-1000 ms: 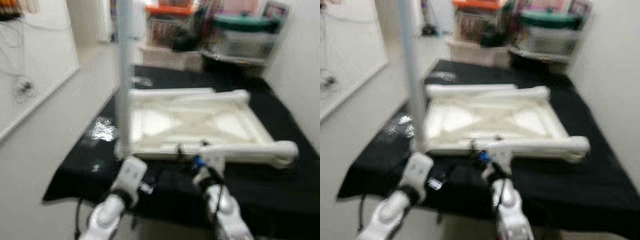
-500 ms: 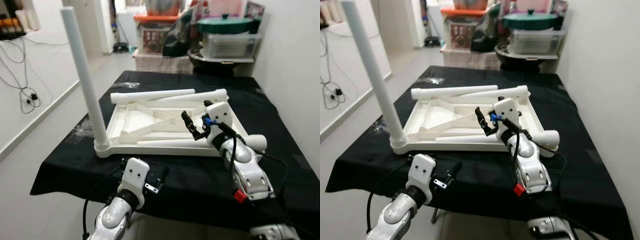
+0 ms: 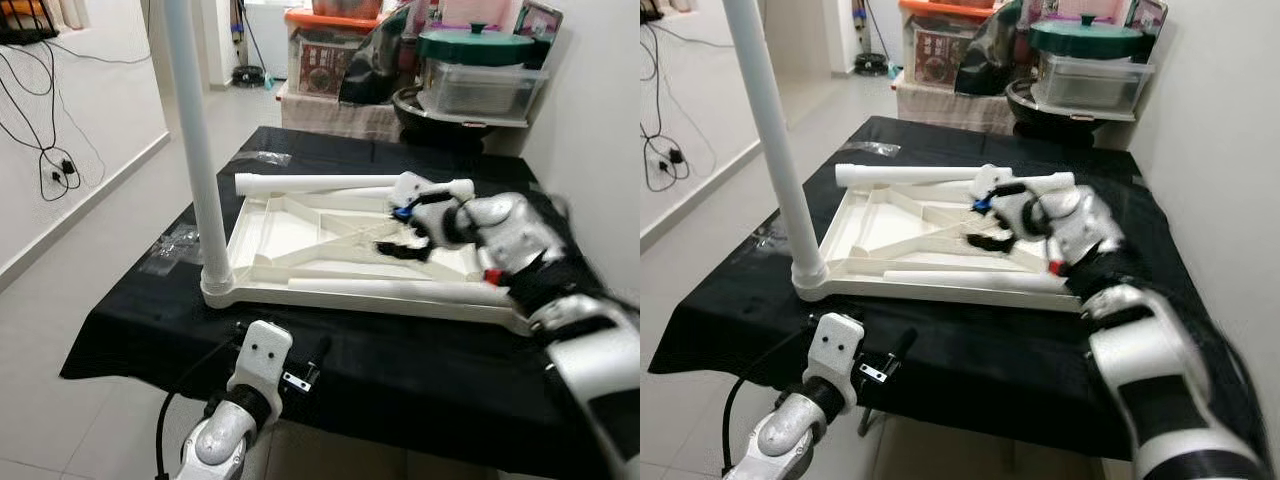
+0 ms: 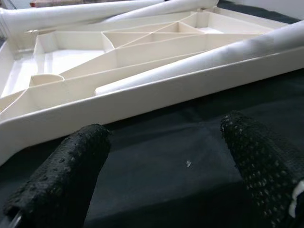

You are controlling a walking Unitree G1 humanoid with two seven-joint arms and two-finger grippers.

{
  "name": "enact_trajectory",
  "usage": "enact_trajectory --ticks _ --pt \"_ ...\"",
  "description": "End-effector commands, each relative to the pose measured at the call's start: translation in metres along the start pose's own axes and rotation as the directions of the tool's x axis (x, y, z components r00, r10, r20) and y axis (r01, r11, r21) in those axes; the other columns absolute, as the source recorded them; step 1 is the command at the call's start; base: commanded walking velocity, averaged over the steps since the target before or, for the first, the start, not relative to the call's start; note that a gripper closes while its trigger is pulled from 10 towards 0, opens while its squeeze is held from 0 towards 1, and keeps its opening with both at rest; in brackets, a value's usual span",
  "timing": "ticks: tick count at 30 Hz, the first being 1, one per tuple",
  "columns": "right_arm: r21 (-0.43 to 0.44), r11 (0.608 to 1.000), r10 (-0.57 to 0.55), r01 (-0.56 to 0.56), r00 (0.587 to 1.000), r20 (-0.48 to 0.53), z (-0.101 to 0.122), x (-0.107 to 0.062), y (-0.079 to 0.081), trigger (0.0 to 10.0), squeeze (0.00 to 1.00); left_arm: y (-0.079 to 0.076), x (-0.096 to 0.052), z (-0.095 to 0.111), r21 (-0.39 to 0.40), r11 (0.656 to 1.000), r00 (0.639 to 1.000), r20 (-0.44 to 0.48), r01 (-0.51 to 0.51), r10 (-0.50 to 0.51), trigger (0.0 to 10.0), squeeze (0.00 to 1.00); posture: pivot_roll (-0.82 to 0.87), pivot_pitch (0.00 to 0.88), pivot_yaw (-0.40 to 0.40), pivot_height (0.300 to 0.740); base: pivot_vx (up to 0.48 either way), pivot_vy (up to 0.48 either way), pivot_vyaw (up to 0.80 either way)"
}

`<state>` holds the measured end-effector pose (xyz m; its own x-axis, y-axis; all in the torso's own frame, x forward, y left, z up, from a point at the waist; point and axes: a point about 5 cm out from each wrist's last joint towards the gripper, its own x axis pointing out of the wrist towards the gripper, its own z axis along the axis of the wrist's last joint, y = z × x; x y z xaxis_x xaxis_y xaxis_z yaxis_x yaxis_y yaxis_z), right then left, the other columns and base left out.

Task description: Building children table

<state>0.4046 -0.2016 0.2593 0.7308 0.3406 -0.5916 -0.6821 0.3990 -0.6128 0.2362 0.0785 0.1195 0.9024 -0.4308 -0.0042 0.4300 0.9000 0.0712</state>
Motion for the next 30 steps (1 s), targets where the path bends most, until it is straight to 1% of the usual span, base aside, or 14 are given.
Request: enact_trajectory --ticks 1,5,6,8,9,10,12,15,18,24,25,30 --pt "-0.029 0.999 0.041 -0.042 0.998 -0.052 -0.006 0.001 0.002 10.0 0.00 -0.003 -0.001 0.001 -0.001 1.000 1.000 -0.004 0.005 -0.005 10.0 0.00 0.04 0.042 -0.089 0.740 0.000 0.000 0.00" --pt "-0.043 0.998 0.052 -0.056 0.995 -0.089 -0.010 -0.002 0.000 10.0 0.00 -0.003 -0.001 0.001 -0.002 1.000 1.000 -0.005 0.005 -0.005 10.0 0.00 0.04 0.048 -0.086 0.740 0.000 0.000 0.00" --pt "-0.062 0.994 0.083 -0.093 0.985 -0.149 -0.020 -0.009 -0.003 10.0 0.00 -0.004 -0.002 0.001 -0.003 1.000 1.000 -0.005 0.007 -0.007 10.0 0.00 0.05 0.058 -0.092 0.740 0.000 0.000 0.00" --pt "-0.067 0.979 0.170 -0.192 0.953 -0.251 -0.038 -0.023 -0.005 10.0 0.00 -0.005 -0.003 0.002 0.000 1.000 1.000 -0.009 0.011 -0.011 10.0 0.00 0.04 0.064 -0.086 0.740 0.000 0.000 0.00" --pt "-0.067 0.979 0.170 -0.192 0.953 -0.251 -0.038 -0.023 -0.005 10.0 0.00 -0.005 -0.003 0.002 0.000 1.000 1.000 -0.009 0.011 -0.011 10.0 0.00 0.04 0.064 -0.086 0.740 0.000 0.000 0.00" --pt "-0.041 0.967 0.230 -0.251 0.932 -0.279 -0.045 -0.029 -0.004 10.0 0.00 -0.005 -0.003 0.002 0.001 1.000 1.000 -0.011 0.013 -0.013 10.0 0.00 0.04 0.066 -0.085 0.740 0.000 0.000 0.00" --pt "-0.053 0.960 0.245 -0.276 0.915 -0.319 -0.049 -0.031 -0.004 10.0 0.00 -0.004 -0.003 0.002 0.002 1.000 1.000 -0.012 0.013 -0.013 10.0 0.00 0.04 0.068 -0.083 0.740 0.000 0.000 0.00" --pt "-0.062 0.958 0.245 -0.281 0.909 -0.336 -0.050 -0.032 -0.004 10.0 0.00 -0.004 -0.003 0.002 0.003 1.000 1.000 -0.012 0.013 -0.013 10.0 0.00 0.04 0.068 -0.083 0.740 0.000 0.000 0.00" --pt "-0.081 0.956 0.227 -0.283 0.884 -0.409 -0.060 -0.033 -0.003 10.0 0.00 -0.004 -0.004 0.003 0.007 1.000 1.000 -0.010 0.013 -0.013 10.0 0.00 0.03 0.077 -0.082 0.740 0.000 0.000 0.00" --pt "-0.101 0.948 0.228 -0.302 0.865 -0.448 -0.063 -0.028 0.002 10.0 0.00 -0.003 -0.005 0.004 0.010 1.000 1.000 -0.010 0.012 -0.012 10.0 0.00 0.03 0.082 -0.079 0.740 0.000 0.000 0.00" --pt "-0.109 0.953 0.206 -0.281 0.872 -0.444 -0.062 -0.026 0.001 10.0 0.00 -0.003 -0.005 0.004 0.011 1.000 1.000 -0.008 0.012 -0.012 10.0 0.00 0.03 0.091 -0.080 0.740 0.000 0.000 0.00" --pt "-0.138 0.959 0.169 -0.249 0.888 -0.428 -0.054 -0.018 0.003 10.0 0.00 -0.005 -0.007 0.007 0.020 1.000 1.000 -0.004 0.016 -0.015 10.0 0.00 0.04 0.108 -0.091 0.740 0.000 0.000 0.00"
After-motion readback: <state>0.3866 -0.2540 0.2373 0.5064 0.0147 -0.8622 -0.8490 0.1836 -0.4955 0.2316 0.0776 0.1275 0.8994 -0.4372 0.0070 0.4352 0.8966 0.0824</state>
